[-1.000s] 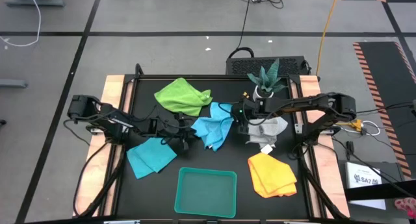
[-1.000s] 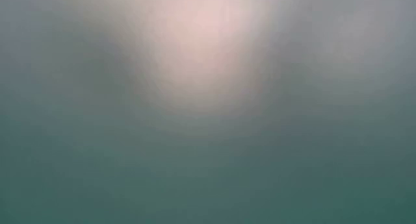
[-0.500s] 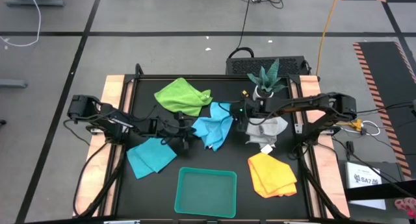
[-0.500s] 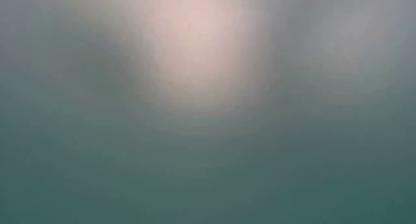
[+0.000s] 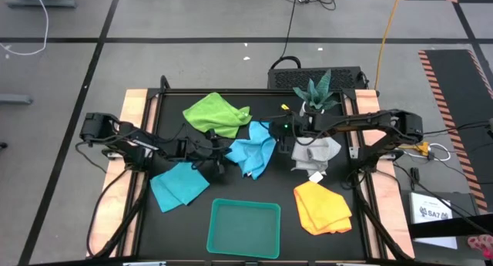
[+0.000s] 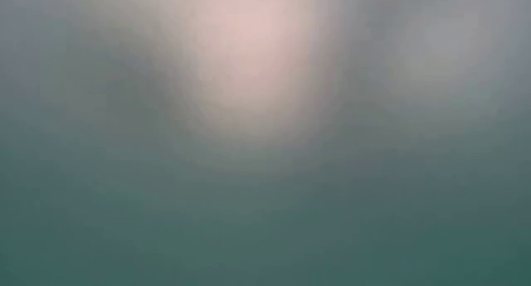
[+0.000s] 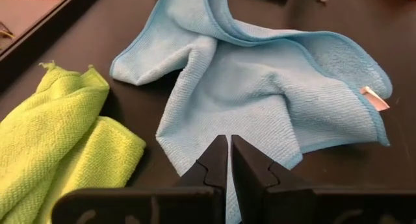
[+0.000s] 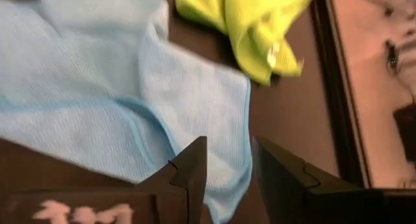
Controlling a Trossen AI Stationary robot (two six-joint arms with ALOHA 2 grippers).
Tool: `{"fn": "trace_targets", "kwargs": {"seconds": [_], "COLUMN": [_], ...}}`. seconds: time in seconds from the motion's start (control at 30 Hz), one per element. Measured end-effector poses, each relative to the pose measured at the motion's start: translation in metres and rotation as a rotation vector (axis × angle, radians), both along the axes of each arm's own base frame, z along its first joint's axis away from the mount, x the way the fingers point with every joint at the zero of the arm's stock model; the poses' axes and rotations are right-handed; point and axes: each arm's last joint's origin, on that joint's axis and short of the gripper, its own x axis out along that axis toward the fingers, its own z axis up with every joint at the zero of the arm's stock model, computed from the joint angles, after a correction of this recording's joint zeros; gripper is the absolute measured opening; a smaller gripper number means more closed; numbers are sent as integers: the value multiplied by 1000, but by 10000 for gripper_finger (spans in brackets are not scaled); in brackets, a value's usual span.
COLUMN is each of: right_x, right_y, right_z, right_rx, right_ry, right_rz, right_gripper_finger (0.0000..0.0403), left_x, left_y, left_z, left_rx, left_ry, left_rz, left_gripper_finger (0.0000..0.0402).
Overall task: Fold microfiber towels
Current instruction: Fold the right blue microfiber cloth
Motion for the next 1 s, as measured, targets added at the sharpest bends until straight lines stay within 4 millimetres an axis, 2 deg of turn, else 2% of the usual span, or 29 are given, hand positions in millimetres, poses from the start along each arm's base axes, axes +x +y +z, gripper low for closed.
{"fn": "trace_targets", "kwargs": {"seconds": [0.3,0.5,0.8,1.0], "right_x": [-8,-9,-6,-9], "right_y": [-2,1,17,16], "right_z": [-22,-23,-25,-29], "right_rx": [63,70,72,55], "right_ry": [59,63,86,85], "right_rz": [-36,-32,26,33], "right_gripper_finger": [114,114,114,114], "left_x": [-1,0,0,0], "left_y": [3,3,3,3], "left_z": [-1,0,0,0], "left_rx": [0,0,-2,-7], "left_ry": [7,4,1,0], "left_rz": [11,11,12,15], "left_gripper_finger": [24,24,24,24]}}
